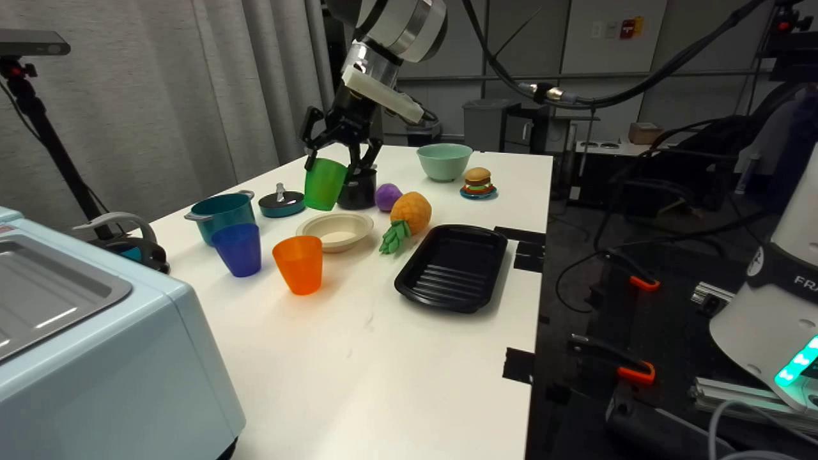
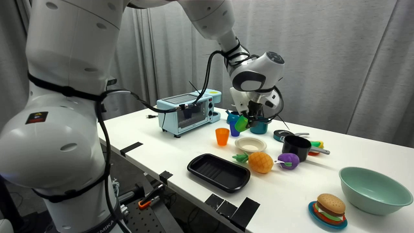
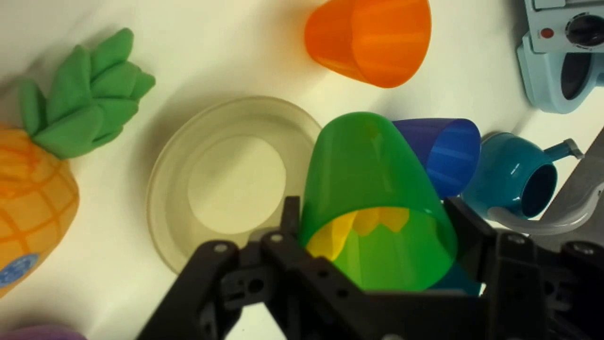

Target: Pour the contents in the cup into the bowl

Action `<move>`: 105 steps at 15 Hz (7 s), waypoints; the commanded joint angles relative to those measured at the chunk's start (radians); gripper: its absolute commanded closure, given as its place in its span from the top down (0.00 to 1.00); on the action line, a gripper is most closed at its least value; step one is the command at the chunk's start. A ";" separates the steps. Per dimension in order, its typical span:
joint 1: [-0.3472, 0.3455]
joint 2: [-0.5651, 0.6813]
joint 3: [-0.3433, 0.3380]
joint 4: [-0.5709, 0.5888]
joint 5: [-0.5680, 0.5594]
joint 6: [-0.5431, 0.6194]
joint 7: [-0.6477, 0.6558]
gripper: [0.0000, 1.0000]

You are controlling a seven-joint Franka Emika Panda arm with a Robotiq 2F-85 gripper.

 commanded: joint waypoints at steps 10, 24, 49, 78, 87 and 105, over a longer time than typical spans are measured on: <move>-0.003 0.142 -0.108 0.199 0.159 -0.315 0.175 0.50; -0.025 0.273 -0.170 0.323 0.389 -0.596 0.333 0.50; -0.049 0.373 -0.206 0.372 0.579 -0.761 0.424 0.50; -0.037 0.412 -0.254 0.395 0.616 -0.891 0.139 0.50; -0.049 0.446 -0.246 0.443 0.378 -0.884 -0.217 0.50; -0.083 0.485 -0.186 0.545 -0.076 -0.863 -0.701 0.50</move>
